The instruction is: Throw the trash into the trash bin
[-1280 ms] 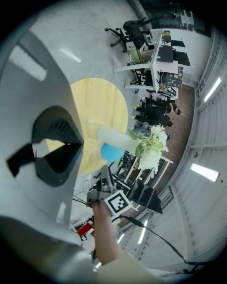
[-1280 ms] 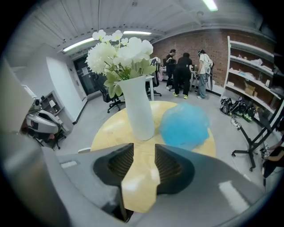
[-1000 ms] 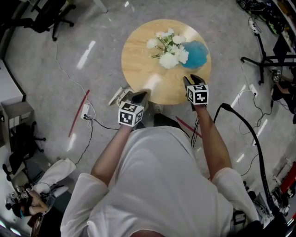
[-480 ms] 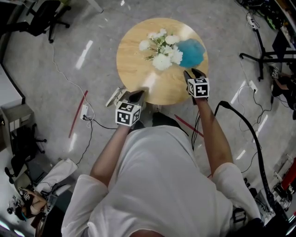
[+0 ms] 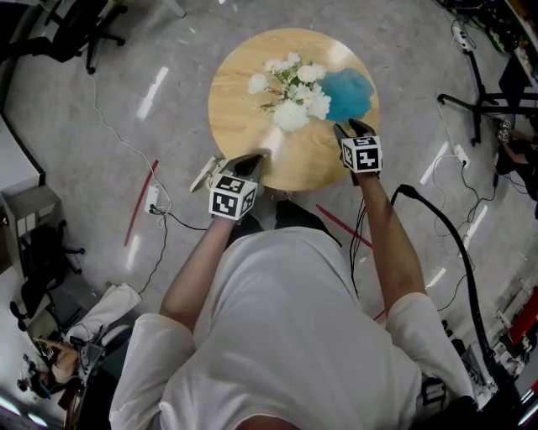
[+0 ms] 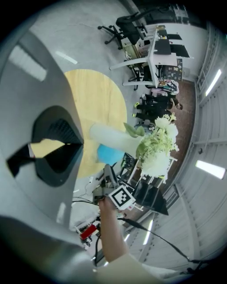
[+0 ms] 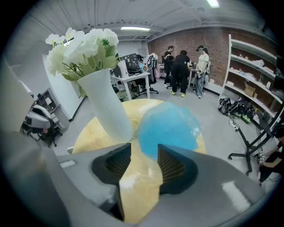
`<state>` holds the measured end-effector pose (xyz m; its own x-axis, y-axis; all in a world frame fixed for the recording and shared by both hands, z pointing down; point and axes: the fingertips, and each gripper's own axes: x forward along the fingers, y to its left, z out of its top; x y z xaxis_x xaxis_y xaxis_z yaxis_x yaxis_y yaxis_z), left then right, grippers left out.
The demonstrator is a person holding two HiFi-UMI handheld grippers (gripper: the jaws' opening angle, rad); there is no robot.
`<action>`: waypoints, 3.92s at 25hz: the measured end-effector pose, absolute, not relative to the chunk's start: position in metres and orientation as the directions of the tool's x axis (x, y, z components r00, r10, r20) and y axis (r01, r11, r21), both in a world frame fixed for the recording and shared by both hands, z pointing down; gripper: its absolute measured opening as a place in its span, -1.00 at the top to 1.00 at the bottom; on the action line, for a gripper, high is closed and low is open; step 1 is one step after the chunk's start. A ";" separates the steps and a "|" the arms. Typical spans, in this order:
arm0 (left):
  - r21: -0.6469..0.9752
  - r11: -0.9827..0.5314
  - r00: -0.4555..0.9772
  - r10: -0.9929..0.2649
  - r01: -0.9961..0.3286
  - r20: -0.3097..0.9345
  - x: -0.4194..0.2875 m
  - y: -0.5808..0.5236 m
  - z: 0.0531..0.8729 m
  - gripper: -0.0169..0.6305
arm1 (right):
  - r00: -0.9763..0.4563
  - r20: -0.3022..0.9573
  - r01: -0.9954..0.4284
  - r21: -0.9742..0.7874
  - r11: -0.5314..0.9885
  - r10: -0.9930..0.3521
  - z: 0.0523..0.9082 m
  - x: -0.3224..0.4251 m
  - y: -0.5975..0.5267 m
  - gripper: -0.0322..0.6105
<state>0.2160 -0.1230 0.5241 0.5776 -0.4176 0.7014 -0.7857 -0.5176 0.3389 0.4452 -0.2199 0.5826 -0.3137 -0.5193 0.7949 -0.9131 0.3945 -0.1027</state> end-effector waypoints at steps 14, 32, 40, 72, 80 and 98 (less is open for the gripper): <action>0.325 -0.550 0.583 -0.397 -0.770 0.709 0.232 -0.151 0.532 0.93 | -0.308 0.802 -0.911 -0.094 0.401 -0.512 0.594 0.454 -0.244 0.24; 0.324 -0.559 0.581 -0.373 -0.763 0.723 0.239 -0.148 0.543 0.93 | -0.253 0.854 -0.894 -0.026 0.447 -0.455 0.628 0.467 -0.266 0.06; 0.335 -0.542 0.576 -0.368 -0.771 0.730 0.238 -0.143 0.550 0.93 | -0.205 0.875 -0.890 0.021 0.455 -0.440 0.643 0.469 -0.269 0.43; 0.319 -0.516 0.563 -0.433 -0.795 0.704 0.225 -0.120 0.529 0.93 | -0.231 0.832 -0.876 0.048 0.479 -0.505 0.594 0.461 -0.236 0.89; 0.311 -0.469 0.532 -0.471 -0.827 0.704 0.209 -0.099 0.523 0.93 | -0.245 0.838 -0.864 0.039 0.502 -0.487 0.596 0.445 -0.212 0.89; 0.310 -0.342 0.458 -0.566 -0.887 0.685 0.156 -0.050 0.510 0.93 | -0.296 0.818 -0.809 0.059 0.584 -0.493 0.579 0.383 -0.181 0.89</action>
